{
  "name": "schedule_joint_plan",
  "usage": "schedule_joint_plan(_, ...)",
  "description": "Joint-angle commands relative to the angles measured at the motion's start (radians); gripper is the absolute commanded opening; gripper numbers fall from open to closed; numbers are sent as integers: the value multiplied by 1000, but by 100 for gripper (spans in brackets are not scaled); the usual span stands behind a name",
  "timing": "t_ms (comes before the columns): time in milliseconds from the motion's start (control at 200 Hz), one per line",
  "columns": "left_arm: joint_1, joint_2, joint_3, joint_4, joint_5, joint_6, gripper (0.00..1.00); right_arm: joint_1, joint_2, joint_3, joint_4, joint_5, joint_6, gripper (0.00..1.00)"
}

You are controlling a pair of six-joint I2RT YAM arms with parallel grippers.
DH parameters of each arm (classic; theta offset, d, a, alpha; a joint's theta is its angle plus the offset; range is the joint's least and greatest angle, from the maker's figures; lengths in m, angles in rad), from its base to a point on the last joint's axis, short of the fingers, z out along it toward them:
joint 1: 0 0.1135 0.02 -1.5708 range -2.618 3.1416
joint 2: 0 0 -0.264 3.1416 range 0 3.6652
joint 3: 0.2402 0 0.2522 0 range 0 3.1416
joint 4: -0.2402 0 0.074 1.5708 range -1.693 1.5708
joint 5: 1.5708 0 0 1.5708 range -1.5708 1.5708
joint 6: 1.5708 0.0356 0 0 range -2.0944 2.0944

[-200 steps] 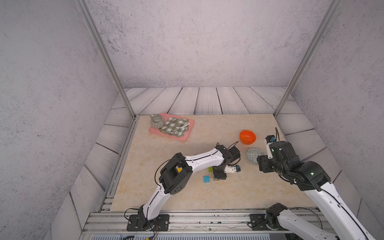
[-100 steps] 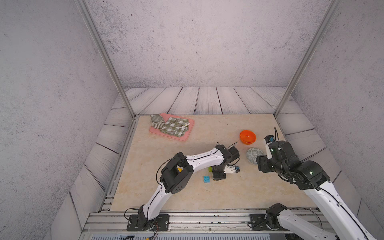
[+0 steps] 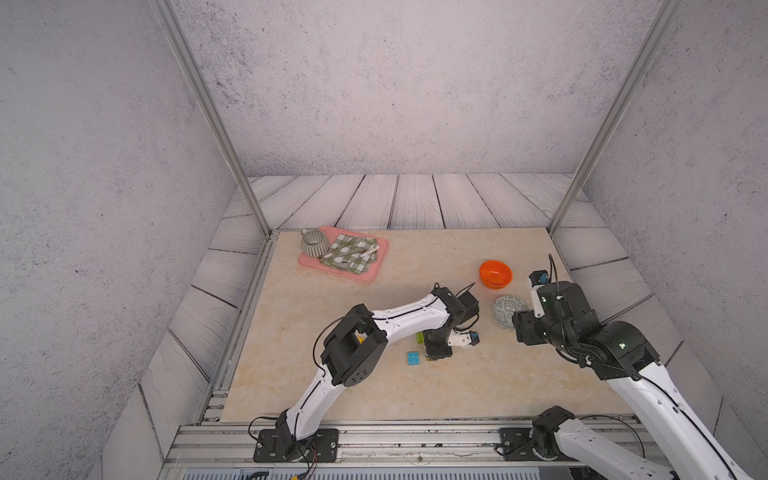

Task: Assemble the letter s with lego
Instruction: Pick up the lego brick from the center of the board, then assemble the lego brick with the lego brick.

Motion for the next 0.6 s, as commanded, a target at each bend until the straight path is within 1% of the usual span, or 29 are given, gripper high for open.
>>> schedule_joint_plan(0,8,-88,35,-80,-20,-17,19,-4,-3,-4,-9,-13,10,70)
schedule_joint_plan(70,12,-146,32,-109,-40,-31,18,-3,-4,-5,-8,-19,15,71)
schedule_joint_plan(130,18,-196,-1,-120,-60,-51,18,-2,-2,-5,-8,-25,18,71)
schedule_joint_plan(225,28,-261,-99,-112,-96,-83,17,-2,-1,-6,-5,-30,20,71)
schedule_joint_plan(315,48,-304,-192,-74,-91,-115,17,-2,1,-10,3,-36,21,71)
schedule_joint_plan(435,65,-308,-261,-35,-83,-131,17,-5,9,-14,12,-50,21,71)
schedule_joint_plan(590,76,-287,-299,9,-59,-135,16,-5,9,-13,7,-52,17,71)
